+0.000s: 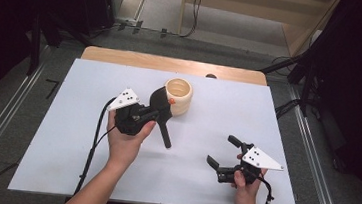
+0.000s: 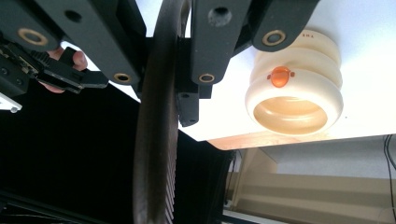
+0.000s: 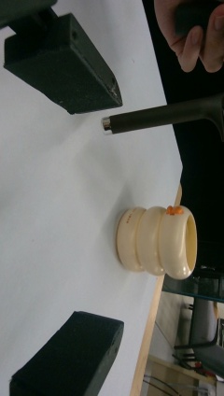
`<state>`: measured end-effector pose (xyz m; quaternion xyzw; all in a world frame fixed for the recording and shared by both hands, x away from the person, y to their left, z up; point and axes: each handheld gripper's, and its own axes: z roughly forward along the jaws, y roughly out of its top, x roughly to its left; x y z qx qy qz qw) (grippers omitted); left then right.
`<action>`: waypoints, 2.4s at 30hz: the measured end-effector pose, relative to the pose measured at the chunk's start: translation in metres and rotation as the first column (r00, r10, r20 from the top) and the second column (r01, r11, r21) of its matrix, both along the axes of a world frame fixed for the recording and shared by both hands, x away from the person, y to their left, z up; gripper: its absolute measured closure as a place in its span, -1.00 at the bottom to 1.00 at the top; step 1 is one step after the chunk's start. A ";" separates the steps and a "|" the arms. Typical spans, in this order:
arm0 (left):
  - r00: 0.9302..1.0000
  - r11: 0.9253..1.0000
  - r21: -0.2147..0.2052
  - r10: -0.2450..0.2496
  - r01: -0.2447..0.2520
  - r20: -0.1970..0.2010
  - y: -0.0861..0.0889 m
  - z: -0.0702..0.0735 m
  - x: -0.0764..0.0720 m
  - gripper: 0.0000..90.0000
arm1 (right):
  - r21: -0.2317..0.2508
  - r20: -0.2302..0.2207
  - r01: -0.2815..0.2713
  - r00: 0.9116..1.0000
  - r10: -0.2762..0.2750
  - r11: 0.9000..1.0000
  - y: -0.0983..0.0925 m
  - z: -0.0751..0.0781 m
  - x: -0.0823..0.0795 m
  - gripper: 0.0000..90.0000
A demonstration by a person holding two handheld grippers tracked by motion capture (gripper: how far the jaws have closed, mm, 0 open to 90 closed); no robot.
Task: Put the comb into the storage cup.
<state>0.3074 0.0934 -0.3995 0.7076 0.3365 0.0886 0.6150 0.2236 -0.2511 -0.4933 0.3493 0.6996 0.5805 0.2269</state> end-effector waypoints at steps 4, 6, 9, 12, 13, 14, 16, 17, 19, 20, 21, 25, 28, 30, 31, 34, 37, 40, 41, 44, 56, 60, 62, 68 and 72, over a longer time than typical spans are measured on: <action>1.000 1.000 -0.008 0.004 -0.004 -0.002 0.002 0.001 0.004 0.90 | -0.001 -0.002 0.026 1.000 -0.026 1.000 -0.009 -0.002 -0.003 -1.00; 1.000 1.000 -0.011 0.007 -0.007 -0.002 0.003 0.002 0.006 0.90 | -0.001 -0.002 0.038 0.999 -0.038 0.999 -0.014 -0.003 -0.004 -1.00; 1.000 1.000 -0.006 0.009 -0.009 0.003 0.003 0.004 0.008 0.90 | 0.000 -0.002 0.045 0.999 -0.045 0.999 -0.020 -0.005 -0.006 -1.00; 1.000 1.000 -0.007 0.014 -0.014 0.004 0.004 0.006 0.011 0.90 | -0.008 -0.006 0.056 0.998 -0.056 0.998 -0.025 -0.006 -0.008 -1.00; 1.000 1.000 -0.004 0.014 -0.014 0.007 0.004 0.007 0.012 0.90 | -0.007 -0.004 0.061 0.998 -0.061 0.998 -0.027 -0.006 -0.008 -1.00; 1.000 1.000 -0.008 0.015 -0.015 0.009 0.004 0.007 0.013 0.90 | -0.006 -0.007 0.062 0.998 -0.062 0.998 -0.029 -0.006 -0.009 -1.00; 1.000 1.000 -0.007 0.017 -0.017 0.007 0.004 0.009 0.015 0.90 | -0.004 -0.007 0.073 0.997 -0.073 0.997 -0.033 -0.007 -0.011 -1.00; 1.000 1.000 -0.005 0.018 -0.018 0.007 0.004 0.009 0.015 0.90 | -0.003 -0.008 0.075 0.997 -0.075 0.997 -0.035 -0.007 -0.012 -1.00; 1.000 1.000 -0.003 0.017 -0.017 0.008 0.003 0.010 0.018 0.90 | -0.003 -0.009 0.081 0.997 -0.081 0.997 -0.040 -0.008 -0.013 -1.00; 1.000 1.000 -0.004 0.019 -0.019 0.007 0.003 0.011 0.019 0.90 | -0.005 -0.008 0.087 0.996 -0.087 0.996 -0.042 -0.008 -0.014 -1.00; 1.000 1.000 -0.003 0.017 -0.017 0.009 0.003 0.011 0.020 0.90 | -0.005 -0.009 0.094 0.996 -0.094 0.996 -0.045 -0.009 -0.015 -1.00; 1.000 1.000 -0.006 0.018 -0.017 0.012 0.002 0.015 0.024 0.90 | -0.005 -0.013 0.116 0.993 -0.116 0.993 -0.055 -0.011 -0.018 -1.00; 1.000 1.000 -0.008 0.023 -0.023 0.013 0.002 0.017 0.028 0.90 | -0.007 -0.014 0.127 0.992 -0.127 0.992 -0.061 -0.012 -0.020 -1.00; 1.000 1.000 -0.006 0.023 -0.023 0.013 0.002 0.018 0.030 0.90 | -0.007 -0.024 0.133 0.991 -0.134 0.991 -0.065 -0.013 -0.021 -1.00; 1.000 1.000 -0.005 0.022 -0.022 0.014 0.002 0.019 0.031 0.90 | -0.005 -0.019 0.141 0.990 -0.141 0.990 -0.067 -0.013 -0.022 -1.00; 1.000 1.000 -0.014 0.023 -0.023 0.013 0.003 0.021 0.034 0.90 | 0.004 -0.024 0.157 0.987 -0.156 0.988 -0.074 -0.013 -0.023 -1.00; 1.000 0.999 -0.020 0.027 -0.027 0.009 0.003 0.023 0.038 0.90 | -0.001 -0.032 0.166 0.986 -0.166 0.986 -0.079 -0.016 -0.024 -1.00; 1.000 0.999 -0.018 0.028 -0.028 0.008 0.002 0.024 0.042 0.90 | -0.002 -0.036 0.173 0.984 -0.173 0.985 -0.082 -0.018 -0.025 -1.00; 1.000 0.999 -0.015 0.030 -0.029 0.010 0.001 0.025 0.043 0.90 | -0.001 -0.034 0.179 0.983 -0.179 0.984 -0.082 -0.017 -0.026 -1.00; 0.999 1.000 -0.011 0.030 -0.029 0.016 0.000 0.028 0.046 0.90 | 0.009 -0.040 0.177 0.983 -0.176 0.984 -0.082 -0.018 -0.025 -1.00; 0.998 0.998 -0.020 0.052 -0.051 0.027 0.001 0.037 0.060 0.90 | 0.017 -0.035 0.154 0.988 -0.153 0.988 -0.082 -0.019 -0.025 -1.00; 0.998 0.998 -0.019 0.056 -0.055 0.030 -0.001 0.039 0.064 0.90 | 0.020 -0.033 0.151 0.988 -0.150 0.988 -0.083 -0.019 -0.025 -1.00; 0.998 0.998 -0.013 0.057 -0.057 0.033 -0.002 0.040 0.066 0.90 | 0.021 -0.038 0.150 0.988 -0.149 0.988 -0.082 -0.019 -0.025 -1.00; 0.998 0.998 -0.010 0.059 -0.059 0.032 -0.006 0.041 0.075 0.90 | 0.024 -0.035 0.147 0.989 -0.146 0.989 -0.083 -0.020 -0.025 -1.00; 0.998 0.999 -0.002 0.055 -0.055 0.030 -0.009 0.040 0.079 0.90 | 0.027 -0.039 0.149 0.988 -0.147 0.989 -0.083 -0.020 -0.025 -1.00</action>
